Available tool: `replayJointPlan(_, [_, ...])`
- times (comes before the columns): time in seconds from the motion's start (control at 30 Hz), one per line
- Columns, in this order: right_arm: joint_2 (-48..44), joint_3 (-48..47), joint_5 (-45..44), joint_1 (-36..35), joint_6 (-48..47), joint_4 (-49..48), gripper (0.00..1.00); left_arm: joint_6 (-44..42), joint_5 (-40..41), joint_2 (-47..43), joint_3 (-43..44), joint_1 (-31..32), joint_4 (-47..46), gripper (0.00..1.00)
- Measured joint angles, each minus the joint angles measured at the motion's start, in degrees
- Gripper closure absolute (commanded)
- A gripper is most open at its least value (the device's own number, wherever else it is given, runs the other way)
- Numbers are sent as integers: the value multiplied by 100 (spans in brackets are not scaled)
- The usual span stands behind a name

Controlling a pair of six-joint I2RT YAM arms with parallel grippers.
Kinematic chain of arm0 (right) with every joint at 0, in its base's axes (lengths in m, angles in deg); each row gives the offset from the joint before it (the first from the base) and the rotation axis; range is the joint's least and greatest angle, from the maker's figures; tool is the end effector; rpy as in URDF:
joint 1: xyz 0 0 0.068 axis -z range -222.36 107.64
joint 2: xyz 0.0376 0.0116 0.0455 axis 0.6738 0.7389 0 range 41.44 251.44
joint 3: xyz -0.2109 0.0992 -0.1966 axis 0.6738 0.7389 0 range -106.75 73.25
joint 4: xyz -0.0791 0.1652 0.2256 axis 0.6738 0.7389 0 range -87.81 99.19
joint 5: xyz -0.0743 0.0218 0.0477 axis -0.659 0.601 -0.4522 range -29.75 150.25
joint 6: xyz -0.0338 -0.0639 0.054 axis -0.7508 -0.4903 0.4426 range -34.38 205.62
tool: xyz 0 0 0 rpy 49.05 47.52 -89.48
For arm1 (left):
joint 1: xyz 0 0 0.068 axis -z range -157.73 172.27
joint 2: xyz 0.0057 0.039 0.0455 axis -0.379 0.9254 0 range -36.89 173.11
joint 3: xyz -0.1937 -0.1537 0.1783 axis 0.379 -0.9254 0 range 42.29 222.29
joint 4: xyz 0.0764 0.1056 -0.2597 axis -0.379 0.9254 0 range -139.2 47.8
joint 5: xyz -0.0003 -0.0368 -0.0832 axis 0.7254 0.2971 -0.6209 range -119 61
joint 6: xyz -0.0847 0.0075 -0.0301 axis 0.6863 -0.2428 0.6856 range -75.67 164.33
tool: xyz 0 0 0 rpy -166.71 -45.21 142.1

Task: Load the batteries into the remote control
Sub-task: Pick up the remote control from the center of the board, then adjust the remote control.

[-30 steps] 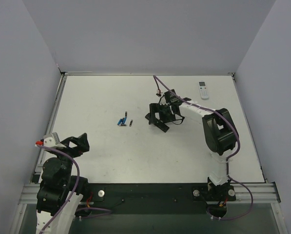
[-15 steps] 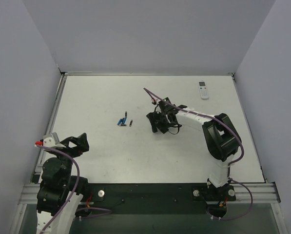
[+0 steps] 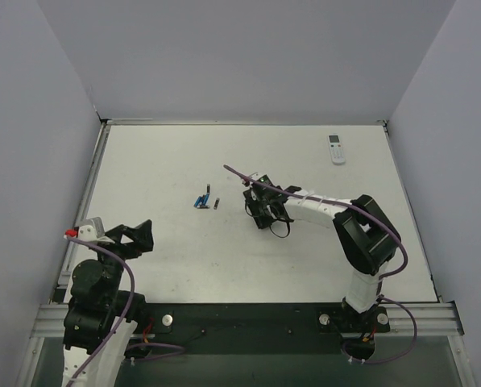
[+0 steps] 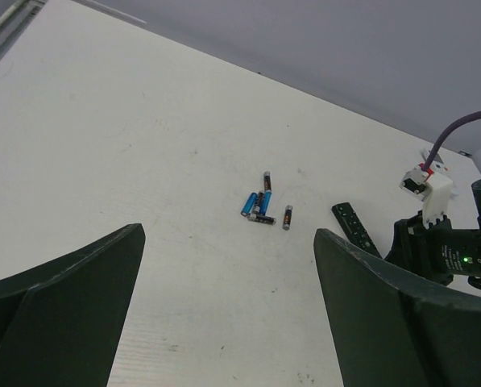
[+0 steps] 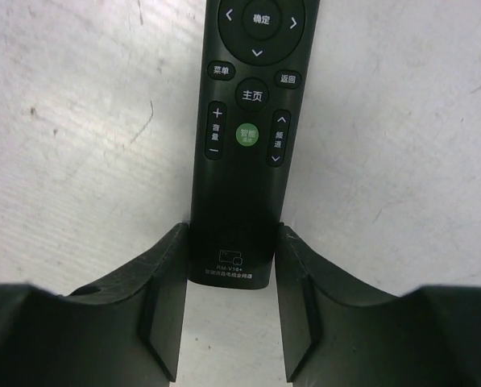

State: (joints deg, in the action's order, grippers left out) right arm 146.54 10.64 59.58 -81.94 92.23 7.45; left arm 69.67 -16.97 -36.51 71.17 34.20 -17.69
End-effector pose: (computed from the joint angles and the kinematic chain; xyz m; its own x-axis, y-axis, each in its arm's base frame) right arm 0.3438 0.2829 0.1437 -0.6393 -0.3792 -0.6690 -0.5611 0.8249 0.0687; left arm 0.0911 -0.0022 0.2918 -0.0458 -0.4182 -0.9072 -0.0235 0.9084 -0.4175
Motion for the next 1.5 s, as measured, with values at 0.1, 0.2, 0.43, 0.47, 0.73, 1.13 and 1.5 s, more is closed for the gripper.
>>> replayJointPlan(0.1, [-229, 267, 35, -35, 52, 9, 97, 74, -461, 11, -125, 0, -251, 3])
replayJointPlan(0.2, [-640, 699, 245, -57, 149, 9, 100, 251, -1003, 304, -223, -2, -590, 3])
replayJointPlan(0.43, [-2098, 1495, 1108, -61, 485, -297, 100, 846, -2450, 1491, -780, -2, -1947, 3])
replayJointPlan(0.47, [-2319, 1587, 1287, -61, 546, -398, 100, 973, -2643, 1628, -894, -2, -2225, 3])
replayJointPlan(0.73, [-3486, 2347, 2924, -66, 1163, -1663, 100, 1829, -3412, 2468, -1296, 243, -4271, 3])
replayJointPlan(1.13, [-3932, 2846, 4299, -138, 2319, -3403, 100, 2168, -3309, 3432, -1338, 1178, -6100, 3])
replayJointPlan(1.5, [-3950, 2889, 4745, -275, 2787, -4017, 100, 2562, -2986, 4352, -1344, 1720, -7248, 2])
